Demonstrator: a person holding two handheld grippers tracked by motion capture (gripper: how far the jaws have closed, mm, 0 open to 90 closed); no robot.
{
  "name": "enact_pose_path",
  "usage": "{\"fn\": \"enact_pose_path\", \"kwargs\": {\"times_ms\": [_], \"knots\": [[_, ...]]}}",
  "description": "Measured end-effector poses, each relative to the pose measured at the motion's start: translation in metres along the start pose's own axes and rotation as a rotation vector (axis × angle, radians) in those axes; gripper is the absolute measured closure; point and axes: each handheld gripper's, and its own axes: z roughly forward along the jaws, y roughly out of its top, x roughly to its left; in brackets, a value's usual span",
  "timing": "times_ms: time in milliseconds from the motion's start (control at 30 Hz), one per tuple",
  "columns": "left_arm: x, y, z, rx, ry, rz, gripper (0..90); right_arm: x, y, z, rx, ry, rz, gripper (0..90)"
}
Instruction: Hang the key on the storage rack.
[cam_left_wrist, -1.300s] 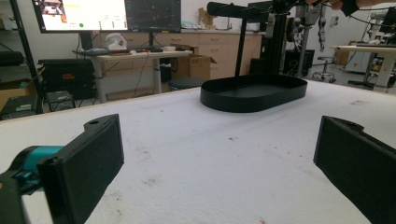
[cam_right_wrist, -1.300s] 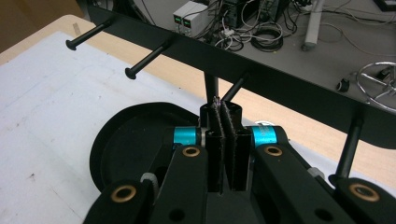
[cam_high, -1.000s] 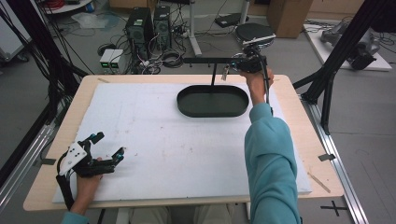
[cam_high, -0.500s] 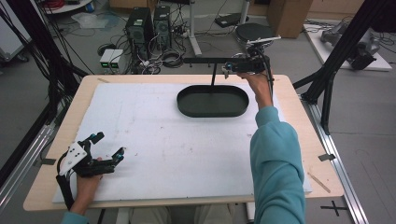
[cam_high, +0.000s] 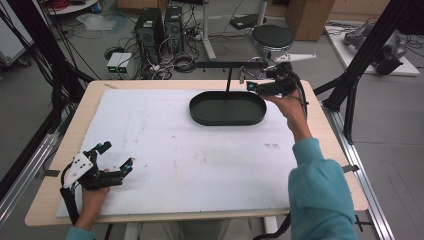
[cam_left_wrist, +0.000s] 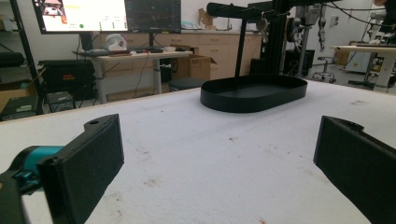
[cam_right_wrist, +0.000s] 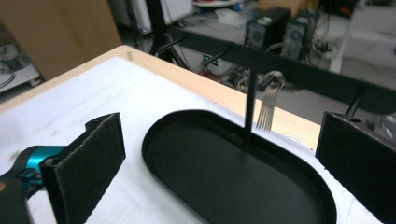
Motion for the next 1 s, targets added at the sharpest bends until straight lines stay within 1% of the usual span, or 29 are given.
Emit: {"fn": "enact_pose_path", "kwargs": {"times_ms": [67, 167, 233, 333, 367, 400, 433, 500, 567, 633, 667, 700, 800, 867, 900, 1000], "knots": [[0.0, 0.0, 0.0, -0.001, 0.0, -0.004, 2.0, 0.005, -0.017, -0.011, -0.029, 0.027, -0.026, 0.5], [0.0, 0.0, 0.0, 0.0, 0.0, -0.001, 2.0, 0.014, -0.047, -0.027, -0.084, 0.052, -0.051, 0.5], [0.0, 0.0, 0.0, -0.001, 0.001, -0.002, 2.0, 0.019, -0.067, -0.036, -0.127, 0.062, -0.054, 0.5], [0.0, 0.0, 0.0, 0.001, 0.001, -0.001, 2.0, 0.025, -0.092, -0.045, -0.183, 0.069, -0.064, 0.5], [0.0, 0.0, 0.0, 0.001, 0.001, 0.0, 2.0, 0.027, -0.098, -0.046, -0.181, 0.073, -0.066, 0.5], [0.0, 0.0, 0.0, 0.001, 0.002, 0.0, 2.0, 0.029, -0.105, -0.047, -0.182, 0.066, -0.075, 0.5], [0.0, 0.0, 0.0, 0.001, 0.002, 0.0, 2.0, 0.031, -0.112, -0.048, -0.201, 0.061, -0.085, 0.5], [0.0, 0.0, 0.0, 0.001, 0.002, 0.004, 2.0, 0.033, -0.128, -0.048, -0.214, 0.073, -0.086, 0.5], [0.0, 0.0, 0.0, -0.002, 0.003, 0.005, 2.0, 0.036, -0.144, -0.048, -0.21, 0.063, -0.075, 0.5], [0.0, 0.0, 0.0, -0.003, 0.002, 0.005, 2.0, 0.037, -0.159, -0.047, -0.216, 0.052, -0.078, 0.5], [-0.001, 0.0, 0.0, -0.004, 0.003, 0.007, 2.0, 0.037, -0.164, -0.048, -0.221, 0.042, -0.077, 0.5], [-0.001, 0.0, 0.0, -0.005, 0.003, 0.008, 2.0, 0.039, -0.172, -0.049, -0.239, 0.027, -0.084, 0.5], [-0.001, 0.0, 0.0, -0.005, 0.003, 0.006, 2.0, 0.041, -0.186, -0.052, -0.292, -0.005, -0.095, 0.5], [-0.001, 0.0, 0.0, -0.005, 0.004, 0.01, 2.0, 0.042, -0.191, -0.054, -0.318, -0.01, -0.102, 0.5], [-0.001, 0.0, 0.0, -0.004, 0.005, 0.011, 2.0, 0.042, -0.194, -0.054, -0.325, -0.004, -0.098, 0.5], [-0.001, 0.0, 0.0, -0.005, 0.005, 0.01, 2.0, 0.04, -0.204, -0.056, -0.34, -0.01, -0.07, 0.5]]}}
